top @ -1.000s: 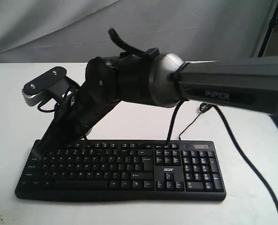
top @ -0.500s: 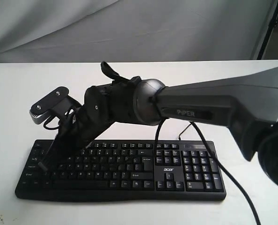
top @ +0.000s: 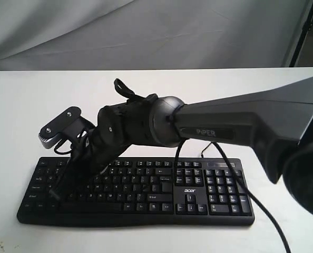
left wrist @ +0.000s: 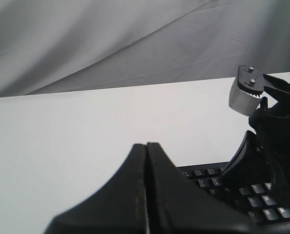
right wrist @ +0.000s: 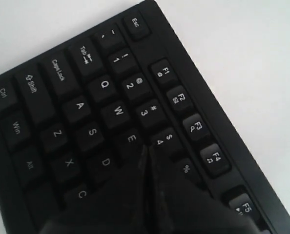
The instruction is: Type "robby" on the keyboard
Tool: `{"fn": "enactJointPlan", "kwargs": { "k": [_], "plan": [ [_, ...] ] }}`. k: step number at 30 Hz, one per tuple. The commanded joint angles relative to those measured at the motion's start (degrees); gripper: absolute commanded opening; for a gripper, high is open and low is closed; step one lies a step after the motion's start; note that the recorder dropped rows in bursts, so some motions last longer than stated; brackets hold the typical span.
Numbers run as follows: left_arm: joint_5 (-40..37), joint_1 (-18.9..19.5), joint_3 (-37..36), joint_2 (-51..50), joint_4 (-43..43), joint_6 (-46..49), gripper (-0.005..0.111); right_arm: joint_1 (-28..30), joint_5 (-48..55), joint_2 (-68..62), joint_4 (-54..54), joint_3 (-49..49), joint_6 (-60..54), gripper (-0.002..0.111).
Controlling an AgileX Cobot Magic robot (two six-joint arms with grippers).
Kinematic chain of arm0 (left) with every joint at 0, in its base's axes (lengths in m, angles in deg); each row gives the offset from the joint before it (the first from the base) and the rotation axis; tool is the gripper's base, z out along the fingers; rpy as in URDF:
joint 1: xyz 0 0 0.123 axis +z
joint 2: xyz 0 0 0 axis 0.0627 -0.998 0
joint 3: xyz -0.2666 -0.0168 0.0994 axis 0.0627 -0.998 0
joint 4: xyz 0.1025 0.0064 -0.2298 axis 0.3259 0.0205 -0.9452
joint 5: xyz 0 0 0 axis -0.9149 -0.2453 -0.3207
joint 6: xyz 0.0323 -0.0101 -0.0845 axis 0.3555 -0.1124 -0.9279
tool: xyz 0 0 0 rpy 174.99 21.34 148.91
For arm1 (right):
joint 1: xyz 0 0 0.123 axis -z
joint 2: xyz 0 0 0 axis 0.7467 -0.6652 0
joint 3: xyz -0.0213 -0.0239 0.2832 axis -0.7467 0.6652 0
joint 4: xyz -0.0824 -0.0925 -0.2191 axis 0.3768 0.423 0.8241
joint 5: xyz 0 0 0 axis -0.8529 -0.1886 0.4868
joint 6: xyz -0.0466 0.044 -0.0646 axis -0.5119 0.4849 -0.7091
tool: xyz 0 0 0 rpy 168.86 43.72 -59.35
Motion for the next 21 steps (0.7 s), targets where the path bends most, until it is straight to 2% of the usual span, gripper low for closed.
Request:
{"fn": "enactJointPlan", "kwargs": {
  "k": [1,21],
  "plan": [
    [0.42,-0.36,-0.25,0.20,0.27,-0.16,0.000,-0.46,-1.32,0.13,0.48,0.29,-0.72,0.000],
    [0.42,-0.36,-0.25,0.20,0.27,-0.16,0.000,-0.46,-2.58,0.13,1.09,1.97,-0.72,0.000]
  ]
}}
